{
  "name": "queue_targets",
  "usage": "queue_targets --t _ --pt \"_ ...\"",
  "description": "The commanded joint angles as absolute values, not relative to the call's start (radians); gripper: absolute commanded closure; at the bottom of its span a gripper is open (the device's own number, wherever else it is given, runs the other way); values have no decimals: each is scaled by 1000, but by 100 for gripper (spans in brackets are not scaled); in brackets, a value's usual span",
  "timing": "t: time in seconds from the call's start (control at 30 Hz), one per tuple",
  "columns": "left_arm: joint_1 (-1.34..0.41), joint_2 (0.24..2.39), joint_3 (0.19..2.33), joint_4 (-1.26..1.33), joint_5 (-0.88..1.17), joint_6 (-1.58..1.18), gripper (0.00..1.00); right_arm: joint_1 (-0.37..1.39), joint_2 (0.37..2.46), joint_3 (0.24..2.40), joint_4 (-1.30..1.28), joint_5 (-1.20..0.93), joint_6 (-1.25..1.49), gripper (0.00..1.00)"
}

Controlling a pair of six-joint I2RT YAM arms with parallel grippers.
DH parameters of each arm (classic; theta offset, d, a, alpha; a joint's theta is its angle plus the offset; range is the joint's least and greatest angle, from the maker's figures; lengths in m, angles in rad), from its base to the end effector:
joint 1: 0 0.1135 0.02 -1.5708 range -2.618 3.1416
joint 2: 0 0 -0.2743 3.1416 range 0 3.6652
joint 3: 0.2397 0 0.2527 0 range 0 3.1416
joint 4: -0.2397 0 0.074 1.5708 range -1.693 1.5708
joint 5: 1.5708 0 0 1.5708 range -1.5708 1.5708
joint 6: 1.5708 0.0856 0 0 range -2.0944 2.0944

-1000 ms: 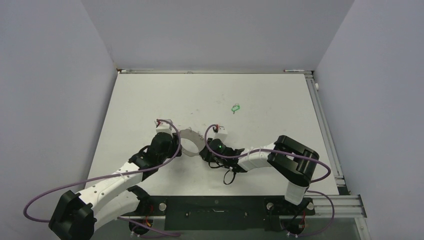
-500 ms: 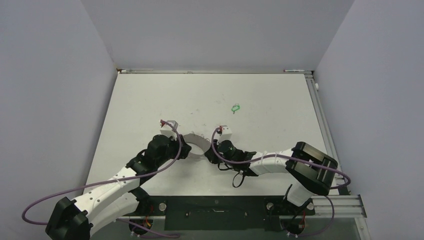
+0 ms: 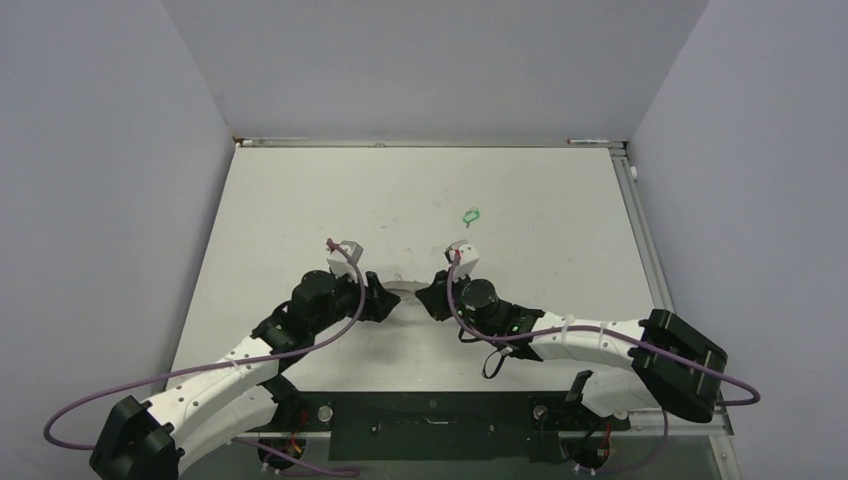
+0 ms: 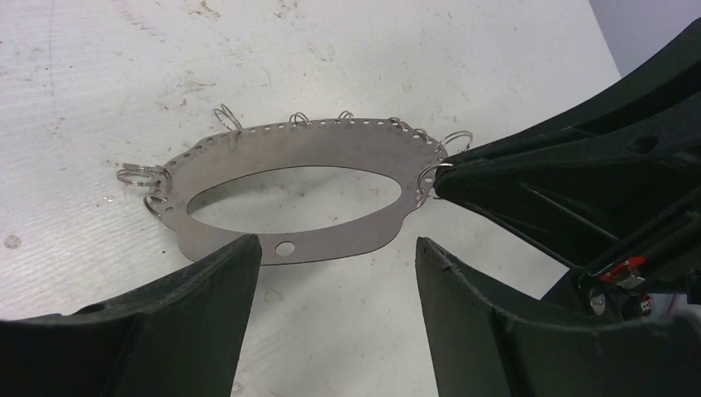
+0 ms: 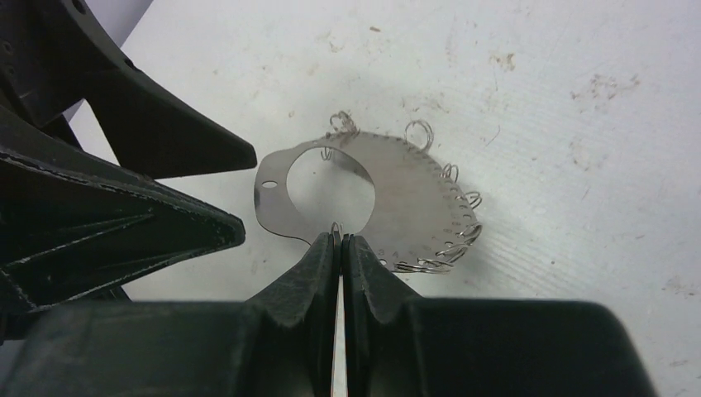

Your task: Put the keys on the keyring

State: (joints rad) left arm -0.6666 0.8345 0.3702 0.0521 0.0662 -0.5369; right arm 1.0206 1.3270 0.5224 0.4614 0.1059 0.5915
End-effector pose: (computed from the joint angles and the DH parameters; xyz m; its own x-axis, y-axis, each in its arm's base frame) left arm 0.1759 -0.1456 0.1966 -0.6105 -0.1691 -0.7738 0.4101 0.7684 -0.4914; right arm 0.1735 0.2655 0.1909 -0.5897 0.0991 -0.8015 -0.5623 0.6620 0.4956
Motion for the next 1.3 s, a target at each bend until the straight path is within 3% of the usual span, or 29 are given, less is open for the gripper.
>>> queue_targets --t 0.0,0.13,0.27,0.73,1.07,1.27 --pt "-677 821 384 165 91 -520 33 1010 1243 538 470 175 503 95" --pt "-693 787 341 287 56 -491 24 1000 1189 550 428 196 473 95" --pt "-705 774 331 373 63 -447 23 985 1136 554 384 203 456 95" --pt "-782 983 303 743 177 -324 33 947 1007 566 284 176 428 95" --pt "-830 1003 433 651 129 -305 42 893 934 521 310 75 388 95" --pt "-830 938 483 569 248 -264 47 847 808 440 382 -87 348 95"
